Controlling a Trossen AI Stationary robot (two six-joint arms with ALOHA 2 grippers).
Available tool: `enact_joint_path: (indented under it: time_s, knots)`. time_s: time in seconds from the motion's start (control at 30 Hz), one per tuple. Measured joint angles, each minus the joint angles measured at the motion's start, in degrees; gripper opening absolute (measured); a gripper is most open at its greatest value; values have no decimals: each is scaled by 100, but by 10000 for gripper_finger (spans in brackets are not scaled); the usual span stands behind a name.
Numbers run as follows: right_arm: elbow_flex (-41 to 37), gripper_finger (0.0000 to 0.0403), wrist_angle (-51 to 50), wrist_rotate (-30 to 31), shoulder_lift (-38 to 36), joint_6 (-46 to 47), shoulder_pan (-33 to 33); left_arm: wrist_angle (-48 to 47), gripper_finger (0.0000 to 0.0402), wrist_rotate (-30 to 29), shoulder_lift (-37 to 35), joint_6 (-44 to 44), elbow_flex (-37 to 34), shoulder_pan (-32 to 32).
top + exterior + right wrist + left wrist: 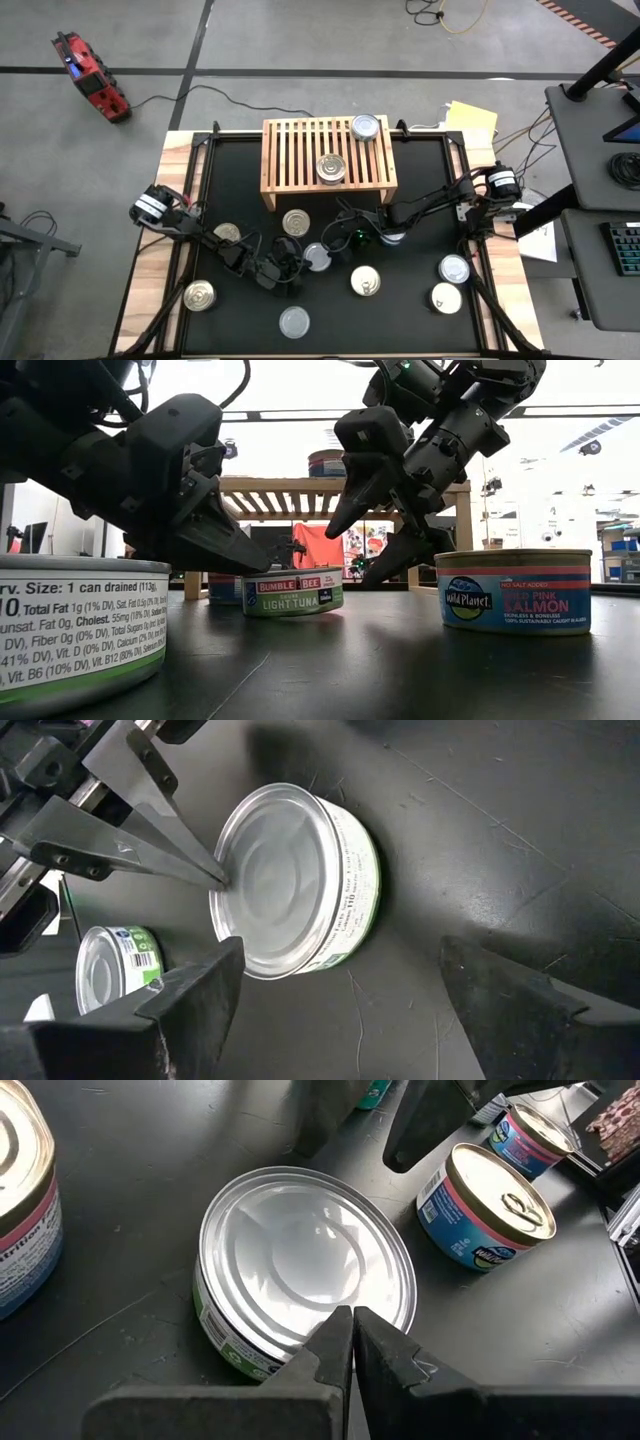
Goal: Stack canned seafood by type on shelf
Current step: Stack the green white tuna can on top of the green white tuna can on the shelf
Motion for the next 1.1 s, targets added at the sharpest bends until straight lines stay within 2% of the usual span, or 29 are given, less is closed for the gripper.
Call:
enact_joint_path:
  time_s: [0.47, 0.73, 1.1]
  knots:
    - [0, 330, 1, 0, 0, 0, -44, 27, 0, -250, 43, -130, -60, -61]
    - [0, 336, 8, -2, 0, -3, -52, 1134, 0, -276, 569, -335, -83, -111]
    - [0, 336, -2, -5, 0, -13, -52, 1239, 0, -234, 664, -469, -88, -134]
